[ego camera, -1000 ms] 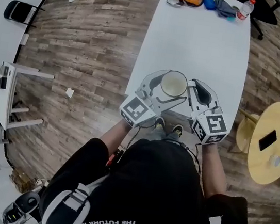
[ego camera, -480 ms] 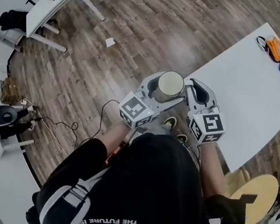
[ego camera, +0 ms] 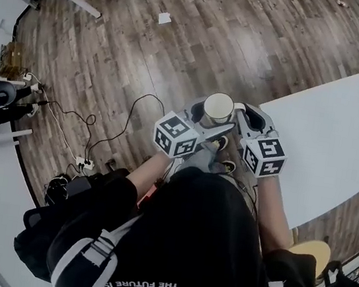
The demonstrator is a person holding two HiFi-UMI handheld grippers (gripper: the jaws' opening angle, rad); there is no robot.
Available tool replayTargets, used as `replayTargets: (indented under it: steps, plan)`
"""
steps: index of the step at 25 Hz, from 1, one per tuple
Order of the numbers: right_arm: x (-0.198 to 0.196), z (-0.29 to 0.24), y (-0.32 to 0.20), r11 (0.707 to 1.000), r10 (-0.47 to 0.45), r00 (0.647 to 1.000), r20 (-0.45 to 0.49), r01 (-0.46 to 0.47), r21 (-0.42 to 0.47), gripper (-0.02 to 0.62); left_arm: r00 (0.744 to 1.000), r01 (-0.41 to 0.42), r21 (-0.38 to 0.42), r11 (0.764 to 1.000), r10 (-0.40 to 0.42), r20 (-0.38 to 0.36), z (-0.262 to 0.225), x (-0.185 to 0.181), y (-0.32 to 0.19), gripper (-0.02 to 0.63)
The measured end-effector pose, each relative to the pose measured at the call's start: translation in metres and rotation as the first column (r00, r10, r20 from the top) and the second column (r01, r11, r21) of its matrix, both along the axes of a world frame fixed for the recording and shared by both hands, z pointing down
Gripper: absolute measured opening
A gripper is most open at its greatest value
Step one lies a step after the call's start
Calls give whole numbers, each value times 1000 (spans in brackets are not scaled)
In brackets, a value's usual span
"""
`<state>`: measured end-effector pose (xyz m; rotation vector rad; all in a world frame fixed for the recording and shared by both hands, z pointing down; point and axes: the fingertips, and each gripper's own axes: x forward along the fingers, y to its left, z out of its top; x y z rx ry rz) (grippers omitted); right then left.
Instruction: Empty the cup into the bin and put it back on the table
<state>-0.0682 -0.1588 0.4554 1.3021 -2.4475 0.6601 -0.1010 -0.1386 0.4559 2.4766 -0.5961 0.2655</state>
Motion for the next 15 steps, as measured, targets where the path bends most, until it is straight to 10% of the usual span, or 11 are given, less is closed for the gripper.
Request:
replayTargets:
  steps: [6, 15]
  plan:
    - [-31, 81, 5, 958, -33, 999, 7, 34, -286, 48, 998, 60, -240, 969, -60, 5, 73, -30, 4, 377]
    - [-54, 153, 18, 895, -89, 996, -21, 71, -440, 48, 994, 105, -420, 901, -103, 27, 143, -52, 20, 376]
